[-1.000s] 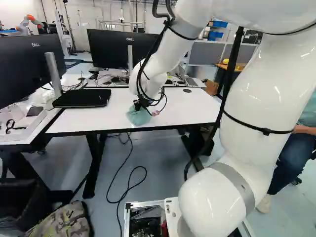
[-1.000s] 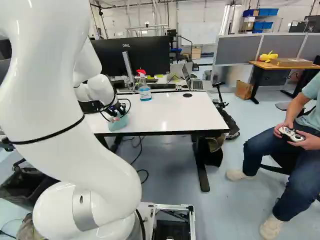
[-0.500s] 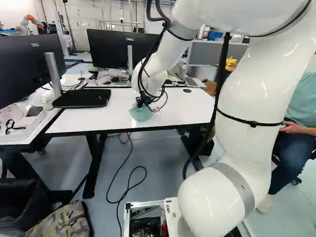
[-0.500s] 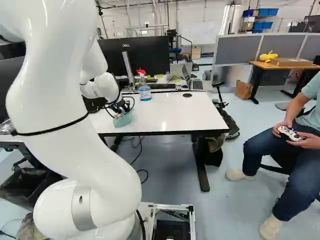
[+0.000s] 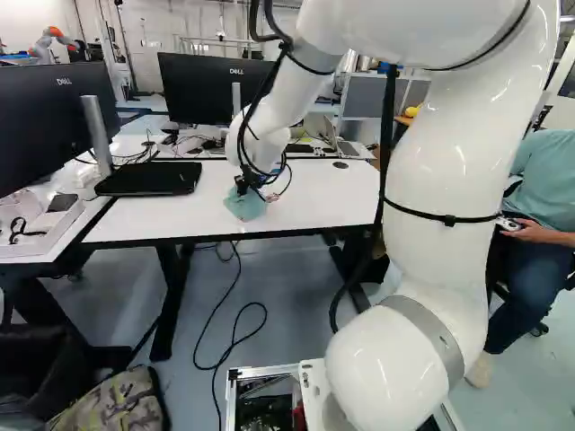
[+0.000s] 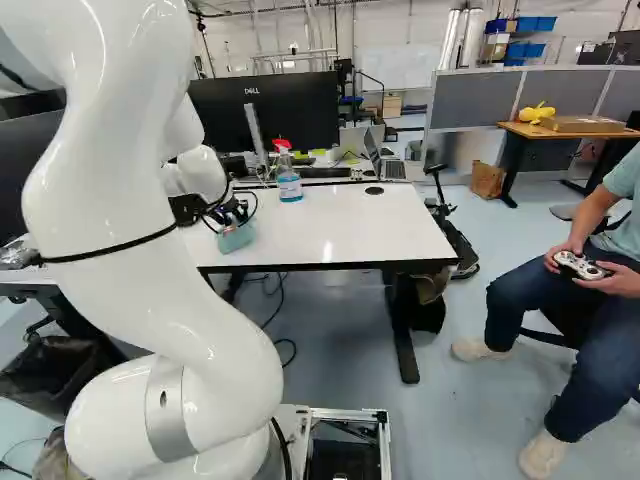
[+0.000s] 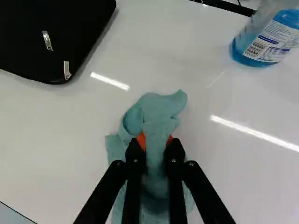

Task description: Clean the table with the green towel

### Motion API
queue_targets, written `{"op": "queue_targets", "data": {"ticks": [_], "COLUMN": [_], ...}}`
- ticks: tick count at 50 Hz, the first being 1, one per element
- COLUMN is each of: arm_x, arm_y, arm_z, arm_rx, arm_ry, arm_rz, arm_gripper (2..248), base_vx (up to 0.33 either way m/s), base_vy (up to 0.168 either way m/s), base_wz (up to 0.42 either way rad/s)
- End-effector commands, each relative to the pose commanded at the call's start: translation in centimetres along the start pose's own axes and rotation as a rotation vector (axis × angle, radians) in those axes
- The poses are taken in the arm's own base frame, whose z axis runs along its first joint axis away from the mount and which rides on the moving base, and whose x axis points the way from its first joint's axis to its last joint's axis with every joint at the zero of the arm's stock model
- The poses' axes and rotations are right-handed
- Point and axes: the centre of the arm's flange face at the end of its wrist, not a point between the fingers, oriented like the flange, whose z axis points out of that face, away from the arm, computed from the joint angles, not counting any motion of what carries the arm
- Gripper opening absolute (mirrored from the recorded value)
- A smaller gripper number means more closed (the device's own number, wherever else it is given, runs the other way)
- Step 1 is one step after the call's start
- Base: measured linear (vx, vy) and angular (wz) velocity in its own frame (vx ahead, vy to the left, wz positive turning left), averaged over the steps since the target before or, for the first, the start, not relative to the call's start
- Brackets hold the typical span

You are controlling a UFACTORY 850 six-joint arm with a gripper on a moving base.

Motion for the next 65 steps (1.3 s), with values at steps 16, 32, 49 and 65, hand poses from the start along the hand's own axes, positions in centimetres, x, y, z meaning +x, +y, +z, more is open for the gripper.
{"op": "queue_targets", "data": {"ticks": [16, 32, 49, 65], "arm_x": [-0.7, -2.9, -4.7, -5.1], "arm_y": [-2.5, -3.5, -1.7, 0.5], "arm_z": [-0.5, -2.2, -3.5, -3.8], "arm_rx": [0.028, 0.042, 0.021, -0.006], "arm_ry": [-0.003, -0.013, -0.02, -0.022], "arm_rz": [-0.039, -0.059, -0.03, 0.009], "arm_gripper": [57, 57, 57, 57], "base_vx": [0.0, 0.0, 0.0, 0.0], "base_vy": [0.0, 0.0, 0.0, 0.0], "base_wz": [0.0, 0.0, 0.0, 0.0]}}
